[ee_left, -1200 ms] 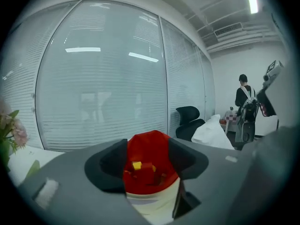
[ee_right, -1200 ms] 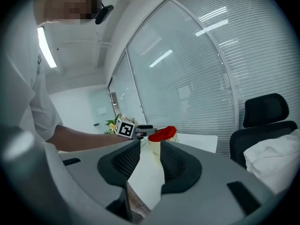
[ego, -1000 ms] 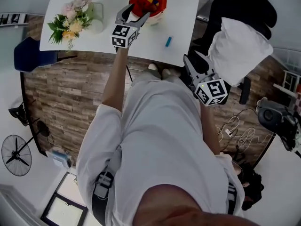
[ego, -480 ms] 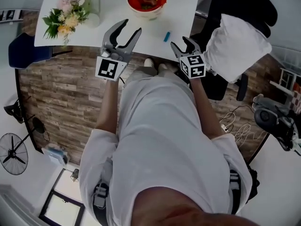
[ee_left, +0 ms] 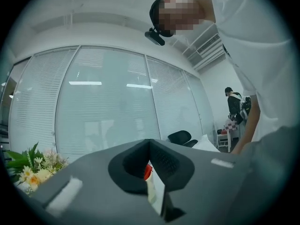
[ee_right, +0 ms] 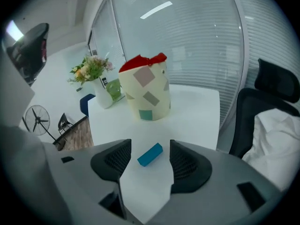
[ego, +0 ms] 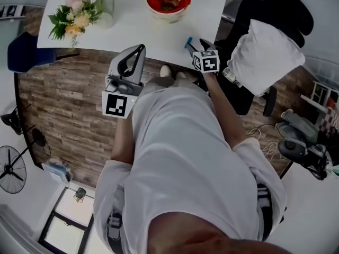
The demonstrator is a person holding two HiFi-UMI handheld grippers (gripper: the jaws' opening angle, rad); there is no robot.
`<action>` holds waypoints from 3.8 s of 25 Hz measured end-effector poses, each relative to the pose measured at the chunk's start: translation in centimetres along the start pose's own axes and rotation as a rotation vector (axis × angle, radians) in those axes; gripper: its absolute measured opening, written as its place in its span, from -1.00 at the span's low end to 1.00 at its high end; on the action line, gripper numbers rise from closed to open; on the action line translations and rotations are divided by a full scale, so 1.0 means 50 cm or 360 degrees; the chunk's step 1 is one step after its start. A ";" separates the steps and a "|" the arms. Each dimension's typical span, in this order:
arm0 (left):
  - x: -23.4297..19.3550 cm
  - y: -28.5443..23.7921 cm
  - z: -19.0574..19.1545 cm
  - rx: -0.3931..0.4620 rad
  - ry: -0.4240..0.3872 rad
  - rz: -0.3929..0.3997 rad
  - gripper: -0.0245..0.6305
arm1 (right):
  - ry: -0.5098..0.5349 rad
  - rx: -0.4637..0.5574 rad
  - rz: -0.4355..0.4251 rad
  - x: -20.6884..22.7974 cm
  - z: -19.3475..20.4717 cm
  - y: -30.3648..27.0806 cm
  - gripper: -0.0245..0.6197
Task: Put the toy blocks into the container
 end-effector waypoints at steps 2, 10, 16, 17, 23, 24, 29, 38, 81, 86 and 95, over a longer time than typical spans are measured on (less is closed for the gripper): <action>0.001 0.017 0.001 -0.0021 -0.0025 -0.0037 -0.93 | -0.0067 -0.0072 -0.0012 -0.002 0.014 -0.036 -0.11; -0.027 0.095 -0.020 -0.0022 -0.0068 -0.0194 -0.93 | -0.0241 -0.0259 0.0067 -0.004 0.044 -0.130 -0.38; -0.030 0.120 -0.022 0.0017 -0.0036 -0.0243 -0.93 | -0.0076 -0.0297 0.0032 -0.005 0.040 -0.126 -0.49; -0.029 0.121 -0.018 0.0011 -0.0030 -0.0244 -0.93 | -0.0055 -0.0287 0.0028 -0.005 0.039 -0.120 -0.49; -0.019 0.111 0.003 -0.0001 0.0001 -0.0223 -0.93 | 0.0080 -0.0079 -0.0016 -0.004 -0.008 -0.037 -0.49; -0.018 0.108 0.005 -0.0002 0.0005 -0.0217 -0.93 | 0.0101 -0.0018 -0.0019 -0.003 -0.029 -0.013 -0.49; -0.009 0.098 0.007 0.0012 0.0028 -0.0197 -0.93 | 0.0193 0.0344 -0.0008 0.007 -0.180 0.115 -0.49; 0.032 0.101 -0.024 0.0089 0.0086 -0.0187 -0.93 | 0.0576 0.0686 -0.0010 -0.007 -0.471 0.176 -0.49; 0.174 0.069 -0.095 0.0169 0.0202 0.0170 -0.93 | 0.0622 0.1490 -0.0332 -0.222 -0.322 0.582 -0.92; 0.193 0.109 -0.101 0.0198 0.0159 0.0173 -0.93 | 0.0696 0.1481 -0.0302 -0.278 -0.295 0.614 -0.92; 0.161 0.235 -0.105 0.0240 0.0261 0.0262 -0.93 | 0.0770 0.1351 -0.0184 -0.424 -0.303 0.625 -0.92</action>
Point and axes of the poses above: the fingertips, and each gripper's own axes: y backward along the fingers, x to its right, z out of its underside, the point moved 4 cm from there along y, backward along the fingers, and after that the axes turned 9 degrees about y, right-handed, at the moved point
